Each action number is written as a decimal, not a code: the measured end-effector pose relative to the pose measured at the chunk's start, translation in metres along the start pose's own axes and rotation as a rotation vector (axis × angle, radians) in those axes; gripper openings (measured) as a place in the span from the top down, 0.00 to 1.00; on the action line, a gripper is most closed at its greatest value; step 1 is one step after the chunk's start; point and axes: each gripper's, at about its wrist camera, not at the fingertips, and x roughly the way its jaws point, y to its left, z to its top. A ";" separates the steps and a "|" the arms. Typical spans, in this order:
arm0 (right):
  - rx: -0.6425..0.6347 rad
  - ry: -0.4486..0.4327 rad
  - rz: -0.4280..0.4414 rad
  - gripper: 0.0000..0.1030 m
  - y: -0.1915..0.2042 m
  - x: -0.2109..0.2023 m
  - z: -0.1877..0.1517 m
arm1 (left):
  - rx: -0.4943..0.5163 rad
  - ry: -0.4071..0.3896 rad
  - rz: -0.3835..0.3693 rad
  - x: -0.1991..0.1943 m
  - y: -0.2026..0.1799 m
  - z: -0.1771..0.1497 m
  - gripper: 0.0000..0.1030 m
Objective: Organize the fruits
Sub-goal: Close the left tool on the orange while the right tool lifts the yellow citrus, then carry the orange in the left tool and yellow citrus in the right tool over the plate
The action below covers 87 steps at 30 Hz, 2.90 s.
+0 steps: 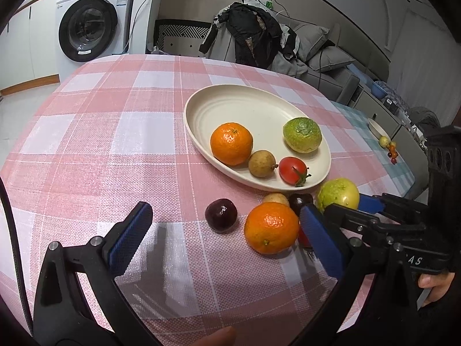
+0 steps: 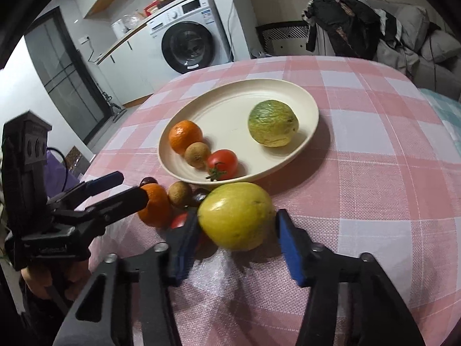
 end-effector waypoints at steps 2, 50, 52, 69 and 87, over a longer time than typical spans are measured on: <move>-0.006 -0.005 0.008 0.50 0.002 -0.001 -0.001 | -0.003 0.002 -0.002 0.000 0.000 0.000 0.01; -0.030 -0.072 -0.007 0.50 0.005 -0.025 0.003 | 0.130 0.032 -0.184 -0.006 -0.025 -0.013 0.62; -0.028 -0.080 -0.008 0.50 0.005 -0.026 0.004 | 0.117 0.012 -0.181 -0.009 -0.023 -0.011 0.62; -0.040 -0.118 -0.001 0.50 0.009 -0.029 0.021 | 0.075 -0.044 -0.122 -0.018 -0.013 0.009 0.62; 0.005 -0.144 -0.005 0.50 -0.004 -0.020 0.041 | 0.058 -0.042 -0.087 0.015 -0.002 0.047 0.62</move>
